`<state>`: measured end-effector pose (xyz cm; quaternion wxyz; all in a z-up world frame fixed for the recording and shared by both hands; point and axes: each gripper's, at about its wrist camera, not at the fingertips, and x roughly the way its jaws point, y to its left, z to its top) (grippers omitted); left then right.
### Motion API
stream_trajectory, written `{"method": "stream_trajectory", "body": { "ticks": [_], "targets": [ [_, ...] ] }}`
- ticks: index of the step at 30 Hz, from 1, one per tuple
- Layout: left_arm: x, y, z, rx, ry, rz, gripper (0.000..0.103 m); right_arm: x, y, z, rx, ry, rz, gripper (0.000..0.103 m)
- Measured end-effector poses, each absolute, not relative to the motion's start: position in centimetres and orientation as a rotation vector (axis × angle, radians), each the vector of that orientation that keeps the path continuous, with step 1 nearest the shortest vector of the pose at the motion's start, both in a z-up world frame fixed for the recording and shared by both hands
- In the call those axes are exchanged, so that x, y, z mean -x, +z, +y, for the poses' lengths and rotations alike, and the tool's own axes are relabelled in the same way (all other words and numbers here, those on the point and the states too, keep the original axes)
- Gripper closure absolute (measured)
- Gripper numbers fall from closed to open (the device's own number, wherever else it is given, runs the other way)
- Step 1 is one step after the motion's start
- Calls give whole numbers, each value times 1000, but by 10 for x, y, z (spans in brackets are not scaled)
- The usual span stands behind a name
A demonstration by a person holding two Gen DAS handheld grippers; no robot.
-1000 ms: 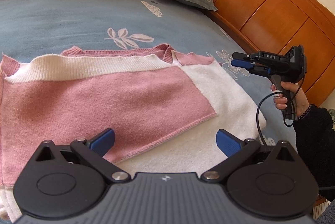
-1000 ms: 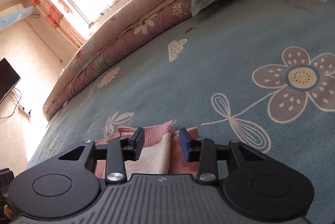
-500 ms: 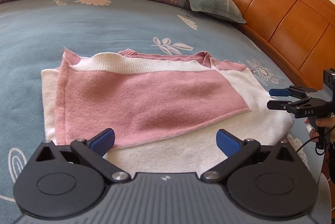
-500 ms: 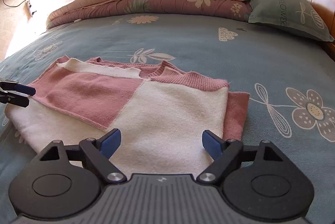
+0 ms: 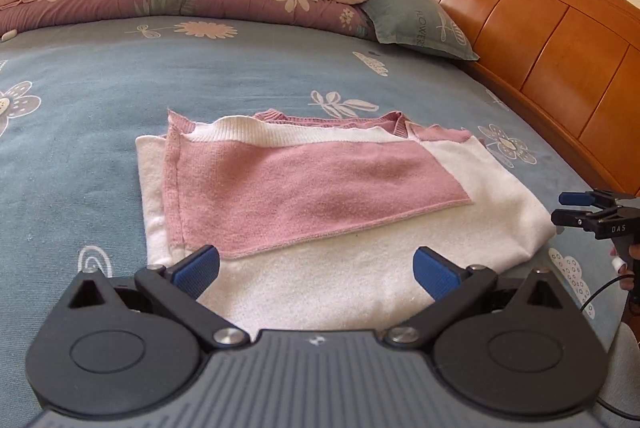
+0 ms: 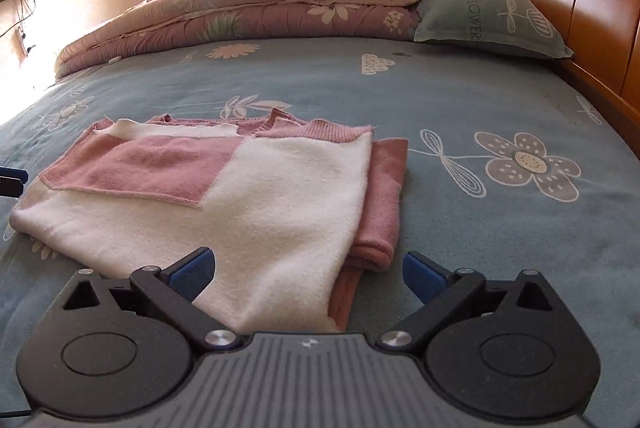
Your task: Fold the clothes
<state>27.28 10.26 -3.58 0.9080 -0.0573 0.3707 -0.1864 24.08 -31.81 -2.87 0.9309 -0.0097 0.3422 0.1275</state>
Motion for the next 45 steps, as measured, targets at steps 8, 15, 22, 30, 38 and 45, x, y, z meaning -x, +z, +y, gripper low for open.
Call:
{"method": "stream_trajectory", "body": {
  "ticks": [8,15,22,30,38,45],
  "targets": [
    [-245,-70,71,-19,-507,855,1,-243,-63,-264,130,369,778,1],
    [-235,-48,92,-28,-478,805,1,-219,-53,-286,88,371,757,1],
    [-248,-59,89,0,-420,843,1,-236,-63,-288,78,308,777,0],
    [-231,-45,52,-358,-392,742,1,-224,-47,-263,287,361,763,0],
    [-236,-45,2,-310,-627,737,1,-226,-48,-203,299,565,778,0],
    [-231,-59,14,-360,-538,782,1,-210,-57,-223,352,497,826,0]
  ]
}}
